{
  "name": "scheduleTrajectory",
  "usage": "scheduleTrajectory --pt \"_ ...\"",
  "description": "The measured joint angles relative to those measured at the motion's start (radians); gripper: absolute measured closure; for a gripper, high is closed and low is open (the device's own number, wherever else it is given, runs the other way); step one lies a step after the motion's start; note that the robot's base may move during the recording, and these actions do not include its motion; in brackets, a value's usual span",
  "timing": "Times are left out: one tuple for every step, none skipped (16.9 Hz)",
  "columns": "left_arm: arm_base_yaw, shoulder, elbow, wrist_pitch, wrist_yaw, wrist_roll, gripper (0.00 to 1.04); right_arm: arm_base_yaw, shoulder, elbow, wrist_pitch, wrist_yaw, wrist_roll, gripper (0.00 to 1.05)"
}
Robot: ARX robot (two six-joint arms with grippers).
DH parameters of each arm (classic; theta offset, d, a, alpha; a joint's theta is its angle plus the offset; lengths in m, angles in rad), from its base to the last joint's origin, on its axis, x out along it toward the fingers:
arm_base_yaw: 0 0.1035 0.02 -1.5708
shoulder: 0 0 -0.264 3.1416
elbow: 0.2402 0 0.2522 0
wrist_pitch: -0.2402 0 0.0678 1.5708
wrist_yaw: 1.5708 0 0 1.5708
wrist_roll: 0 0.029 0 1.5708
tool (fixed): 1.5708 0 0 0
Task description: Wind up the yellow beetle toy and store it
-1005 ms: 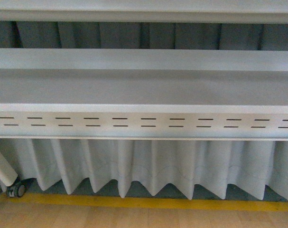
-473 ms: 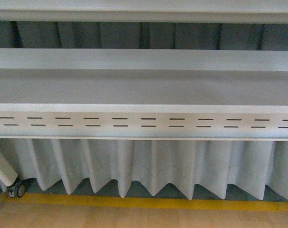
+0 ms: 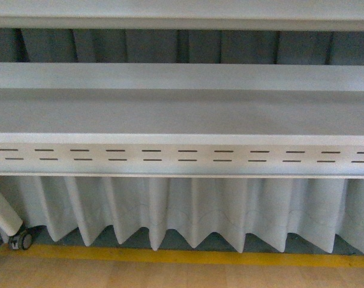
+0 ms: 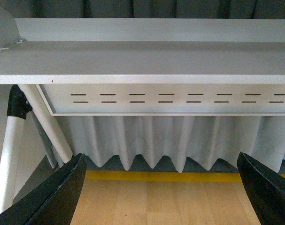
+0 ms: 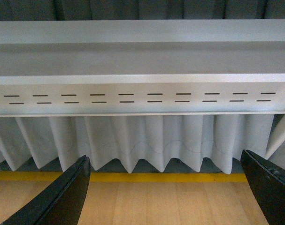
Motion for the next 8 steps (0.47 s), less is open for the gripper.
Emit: scheduleTrajectory --pt "0.000 0.000 0.000 0.000 0.000 0.000 0.07 0.000 0.000 0.000 0.001 0.000 0.000 0.07" --pt "0.000 0.000 0.000 -0.001 -0.001 0.000 0.07 0.000 0.000 0.000 0.001 0.000 0.000 0.07" --pt "0.000 0.000 0.000 0.000 0.002 0.000 0.07 0.000 0.000 0.000 0.001 0.000 0.000 0.07" --pt "0.000 0.000 0.000 0.002 0.001 0.000 0.07 0.000 -0.001 0.000 0.003 0.000 0.000 0.07" --pt "0.000 0.000 0.000 0.002 0.001 0.000 0.07 0.000 0.000 0.000 0.002 0.000 0.000 0.07" --pt "0.000 0.000 0.000 0.000 0.001 0.000 0.07 0.000 0.000 0.000 0.003 0.000 0.000 0.07" --pt "0.000 0.000 0.000 0.002 0.002 0.000 0.07 0.000 0.000 0.000 0.003 0.000 0.000 0.07" --pt "0.000 0.000 0.000 0.001 0.001 0.000 0.07 0.000 0.000 0.000 0.002 0.000 0.000 0.07"
